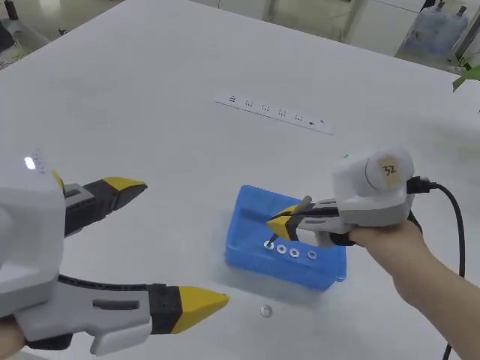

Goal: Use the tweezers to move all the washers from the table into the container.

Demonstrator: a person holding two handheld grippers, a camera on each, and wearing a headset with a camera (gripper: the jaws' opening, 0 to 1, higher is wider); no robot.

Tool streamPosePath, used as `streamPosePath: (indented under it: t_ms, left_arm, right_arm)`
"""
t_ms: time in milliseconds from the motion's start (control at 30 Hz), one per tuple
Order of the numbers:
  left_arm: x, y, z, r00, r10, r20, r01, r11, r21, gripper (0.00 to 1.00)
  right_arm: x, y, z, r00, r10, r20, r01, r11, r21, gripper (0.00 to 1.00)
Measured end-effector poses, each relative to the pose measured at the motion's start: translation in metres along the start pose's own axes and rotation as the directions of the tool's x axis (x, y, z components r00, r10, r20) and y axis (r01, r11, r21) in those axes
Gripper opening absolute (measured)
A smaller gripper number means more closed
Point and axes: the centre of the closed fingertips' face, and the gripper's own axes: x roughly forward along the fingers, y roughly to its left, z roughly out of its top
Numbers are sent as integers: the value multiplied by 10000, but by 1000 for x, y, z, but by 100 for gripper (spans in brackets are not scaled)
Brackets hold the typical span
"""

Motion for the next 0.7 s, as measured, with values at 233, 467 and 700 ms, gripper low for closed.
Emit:
streamPosePath:
  t_ms: [233, 467, 700]
  left_arm:
    - [0, 0, -2, 10000, 3, -43, -3, 10000, -25, 92]
    - [4, -3, -2, 9999, -121, -81, 122, 9999, 7, 92]
    - [7, -6, 0, 9996, -273, -98, 273, 9996, 65, 92]
  right_arm:
    - [-22, 15, 15, 9979, -214, 606, 242, 9986, -464, 3]
    - [-44, 41, 13, 9977, 46, 673, 42, 9916, -1291, 3]
    - [-41, 60, -6, 9968, 583, 542, -546, 9962, -682, 3]
